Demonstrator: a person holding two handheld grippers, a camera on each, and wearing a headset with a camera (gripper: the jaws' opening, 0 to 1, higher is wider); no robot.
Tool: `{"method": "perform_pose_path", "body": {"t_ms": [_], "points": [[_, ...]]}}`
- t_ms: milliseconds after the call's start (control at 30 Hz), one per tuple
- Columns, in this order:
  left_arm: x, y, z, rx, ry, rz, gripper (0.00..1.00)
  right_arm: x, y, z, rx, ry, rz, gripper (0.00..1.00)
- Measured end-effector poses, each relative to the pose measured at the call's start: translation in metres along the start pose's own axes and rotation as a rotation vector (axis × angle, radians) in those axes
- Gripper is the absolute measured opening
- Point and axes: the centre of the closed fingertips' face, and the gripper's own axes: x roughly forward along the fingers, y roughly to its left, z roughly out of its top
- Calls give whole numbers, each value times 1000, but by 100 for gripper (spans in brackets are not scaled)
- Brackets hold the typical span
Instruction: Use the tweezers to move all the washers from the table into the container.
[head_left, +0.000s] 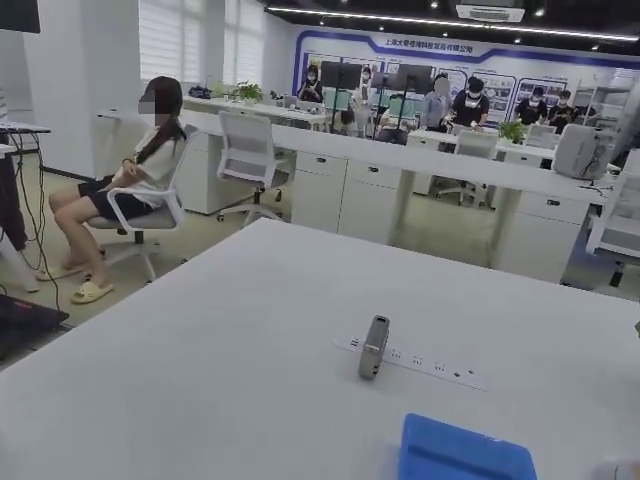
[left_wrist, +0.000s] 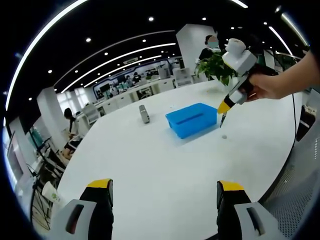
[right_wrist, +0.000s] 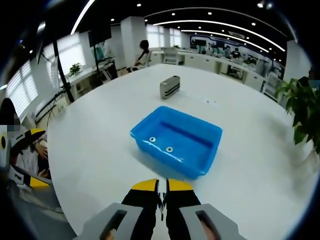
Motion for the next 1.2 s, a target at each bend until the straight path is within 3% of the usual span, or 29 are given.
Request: {"method": "perform_pose_path", "body": {"t_ms": [167,467,1200], "points": [[0,0,0,2,2,0,87,5,5,-14,-8,54,8,2],[0,-1,-1,5,8,-2,87,9,5,-20,-18,97,7,2],[-1,1,0,-7,2,3,85,7,9,-23,-14,126,38,2]]}}
